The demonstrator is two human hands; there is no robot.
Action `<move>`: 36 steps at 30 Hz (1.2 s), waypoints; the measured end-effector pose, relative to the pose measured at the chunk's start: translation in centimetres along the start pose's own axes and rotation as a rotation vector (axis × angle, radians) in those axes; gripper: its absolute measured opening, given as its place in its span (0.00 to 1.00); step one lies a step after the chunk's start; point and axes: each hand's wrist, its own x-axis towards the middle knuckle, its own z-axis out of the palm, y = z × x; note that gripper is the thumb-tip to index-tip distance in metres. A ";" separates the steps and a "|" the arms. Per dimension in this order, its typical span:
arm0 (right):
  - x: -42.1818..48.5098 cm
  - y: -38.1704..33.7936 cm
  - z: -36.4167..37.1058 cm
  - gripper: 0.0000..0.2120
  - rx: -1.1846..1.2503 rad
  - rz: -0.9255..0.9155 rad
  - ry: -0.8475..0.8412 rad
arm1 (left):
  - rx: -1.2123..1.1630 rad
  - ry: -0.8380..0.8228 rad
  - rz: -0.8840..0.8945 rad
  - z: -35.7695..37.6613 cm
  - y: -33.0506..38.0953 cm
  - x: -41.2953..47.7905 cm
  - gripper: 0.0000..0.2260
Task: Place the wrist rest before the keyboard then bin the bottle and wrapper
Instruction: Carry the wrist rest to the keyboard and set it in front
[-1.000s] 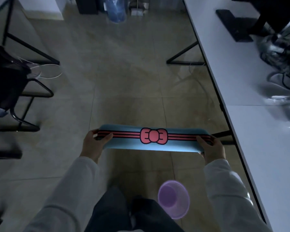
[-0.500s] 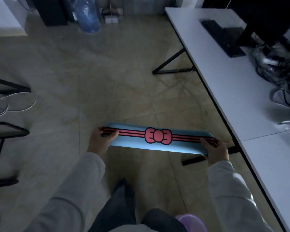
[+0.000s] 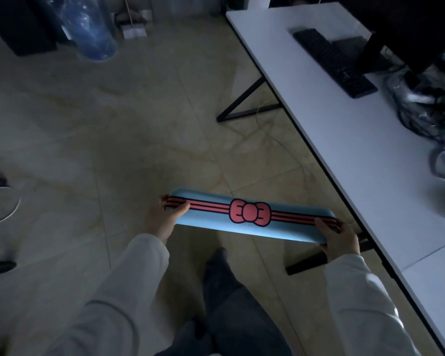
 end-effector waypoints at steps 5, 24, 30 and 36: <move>5.5 -5.3 3.0 0.21 0.012 -0.012 0.006 | 0.066 -0.037 0.063 2.9 6.0 6.6 0.20; 20.8 -17.1 10.8 0.20 0.111 0.066 0.196 | 0.177 -0.218 0.079 12.6 21.6 27.9 0.15; 24.5 -21.3 15.2 0.19 0.122 0.111 0.326 | 0.220 -0.332 0.089 15.2 27.6 36.4 0.23; 27.5 -25.5 19.6 0.21 0.251 0.160 0.414 | 0.233 -0.394 0.101 17.1 33.2 44.1 0.23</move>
